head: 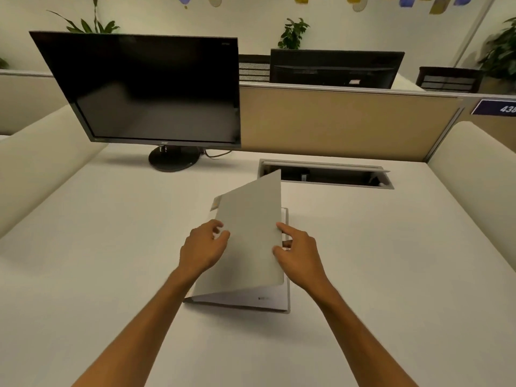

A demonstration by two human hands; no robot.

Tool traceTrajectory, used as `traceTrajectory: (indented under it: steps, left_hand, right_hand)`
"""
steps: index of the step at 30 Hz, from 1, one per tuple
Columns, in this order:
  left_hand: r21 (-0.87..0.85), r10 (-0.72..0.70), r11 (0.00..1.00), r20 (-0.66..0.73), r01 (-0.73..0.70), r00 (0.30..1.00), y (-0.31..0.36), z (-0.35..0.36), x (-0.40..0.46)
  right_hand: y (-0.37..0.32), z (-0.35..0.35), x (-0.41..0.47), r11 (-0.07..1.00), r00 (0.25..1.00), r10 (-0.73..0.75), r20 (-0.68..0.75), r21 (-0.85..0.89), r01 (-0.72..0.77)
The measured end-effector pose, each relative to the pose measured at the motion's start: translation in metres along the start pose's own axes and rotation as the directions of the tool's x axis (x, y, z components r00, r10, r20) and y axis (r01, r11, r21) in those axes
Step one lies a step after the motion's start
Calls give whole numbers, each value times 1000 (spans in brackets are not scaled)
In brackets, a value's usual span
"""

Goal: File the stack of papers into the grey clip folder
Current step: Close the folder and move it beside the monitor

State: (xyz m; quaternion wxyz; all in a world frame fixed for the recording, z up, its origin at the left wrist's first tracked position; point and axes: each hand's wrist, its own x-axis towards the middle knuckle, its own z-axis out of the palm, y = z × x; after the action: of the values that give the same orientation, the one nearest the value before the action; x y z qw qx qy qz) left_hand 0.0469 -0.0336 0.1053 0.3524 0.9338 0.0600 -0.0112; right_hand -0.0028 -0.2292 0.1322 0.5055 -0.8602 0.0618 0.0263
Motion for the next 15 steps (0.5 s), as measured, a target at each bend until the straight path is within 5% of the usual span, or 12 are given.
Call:
traceTrajectory:
  steps: [7,15]
  left_hand:
    - [382,-69,920,-57,85,996,-57,24,3]
    - [259,-205,944,-25,204,978,-70,34,1]
  right_hand:
    - [62,18,-4,939,993,70,93,-341,-34]
    - [101,48,-6,807,985,84,149,-590,21]
